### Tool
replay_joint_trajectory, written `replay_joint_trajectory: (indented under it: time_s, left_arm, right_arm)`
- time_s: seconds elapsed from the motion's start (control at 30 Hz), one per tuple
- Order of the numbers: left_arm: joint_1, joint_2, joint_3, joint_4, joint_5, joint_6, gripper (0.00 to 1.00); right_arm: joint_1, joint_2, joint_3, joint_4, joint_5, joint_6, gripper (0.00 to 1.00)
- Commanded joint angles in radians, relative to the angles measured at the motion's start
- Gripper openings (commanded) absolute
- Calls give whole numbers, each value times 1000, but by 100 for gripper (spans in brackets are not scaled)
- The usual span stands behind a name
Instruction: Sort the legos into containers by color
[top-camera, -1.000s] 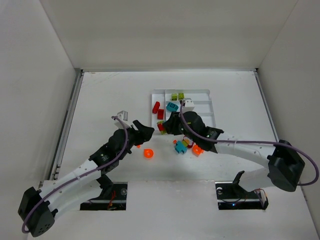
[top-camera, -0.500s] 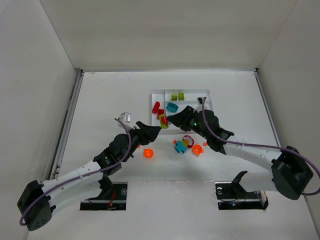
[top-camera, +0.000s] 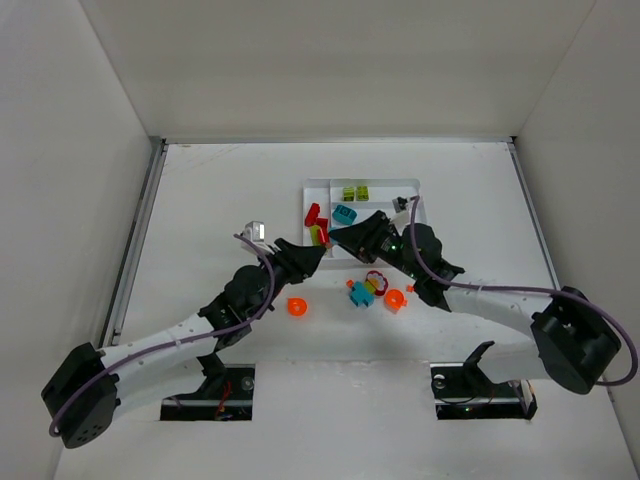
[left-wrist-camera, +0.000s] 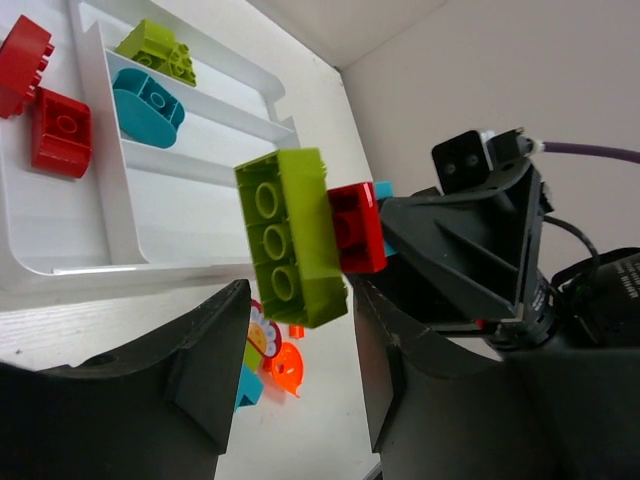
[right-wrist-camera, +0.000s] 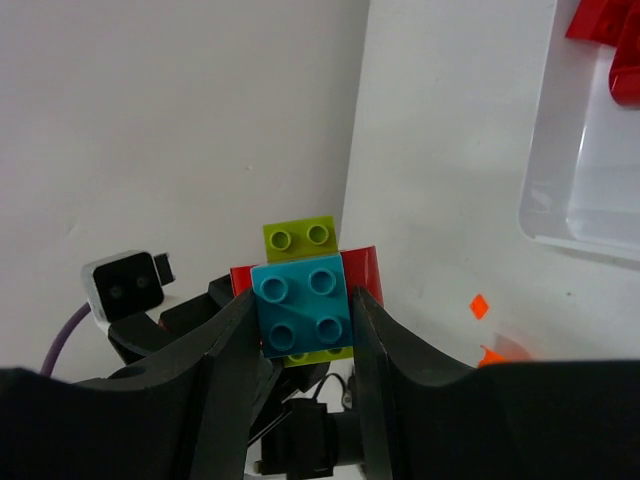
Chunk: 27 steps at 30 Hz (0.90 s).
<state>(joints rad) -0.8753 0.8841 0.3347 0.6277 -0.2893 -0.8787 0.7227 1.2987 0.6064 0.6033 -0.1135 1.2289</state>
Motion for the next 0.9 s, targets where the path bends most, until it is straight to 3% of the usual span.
replay_joint_trajectory:
  time_s: [0.0, 0.3, 0.5, 0.87]
  left_arm:
    - [-6, 13, -16, 153, -8, -6, 42]
    - [-6, 32, -29, 213, -10, -29, 45]
    - [-3, -16, -46, 181, -34, -42, 54]
    - [14, -22, -43, 148, -27, -155, 53]
  right_arm:
    - [-4, 23, -10, 162, -51, 81, 21]
    - [-22, 83, -51, 371, -94, 213, 21]
    - [-38, 85, -57, 375, -80, 198, 21]
    - [-42, 109, -51, 424, -83, 219, 21]
